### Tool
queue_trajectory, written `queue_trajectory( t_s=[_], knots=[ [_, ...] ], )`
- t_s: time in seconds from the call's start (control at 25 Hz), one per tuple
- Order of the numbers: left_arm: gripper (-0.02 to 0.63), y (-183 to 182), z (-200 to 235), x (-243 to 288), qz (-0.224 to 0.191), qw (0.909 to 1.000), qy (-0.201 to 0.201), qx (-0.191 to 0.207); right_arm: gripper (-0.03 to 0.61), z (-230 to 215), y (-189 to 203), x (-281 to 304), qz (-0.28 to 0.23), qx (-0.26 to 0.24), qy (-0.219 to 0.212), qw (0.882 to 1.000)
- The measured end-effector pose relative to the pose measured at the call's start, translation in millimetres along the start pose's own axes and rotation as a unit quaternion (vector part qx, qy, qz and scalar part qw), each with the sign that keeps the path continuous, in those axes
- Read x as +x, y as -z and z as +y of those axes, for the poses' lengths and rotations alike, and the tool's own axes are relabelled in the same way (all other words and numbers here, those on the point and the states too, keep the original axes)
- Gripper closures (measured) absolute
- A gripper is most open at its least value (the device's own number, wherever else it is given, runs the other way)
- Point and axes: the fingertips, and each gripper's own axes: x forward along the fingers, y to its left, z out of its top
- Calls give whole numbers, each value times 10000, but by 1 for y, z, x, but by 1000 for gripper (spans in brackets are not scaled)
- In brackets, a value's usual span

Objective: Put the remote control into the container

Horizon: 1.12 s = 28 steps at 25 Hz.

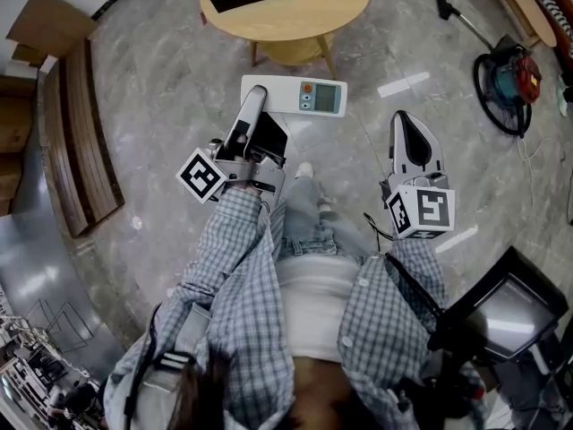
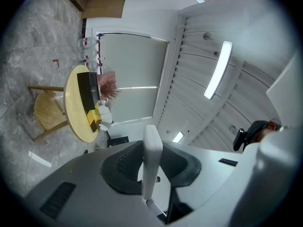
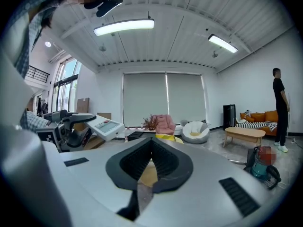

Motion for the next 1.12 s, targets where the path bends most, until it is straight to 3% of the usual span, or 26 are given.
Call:
queue_trajectory(
  t_s=[0.44,1.12],
  knots=[
    [514,-46,15,39,33,10000,62,-24,574,-1,-18,53,-33,71,121,9999],
    [514,-99,56,59,108,9999,-86,-42,574,13,-14,116,103,85,149,9998]
  ],
)
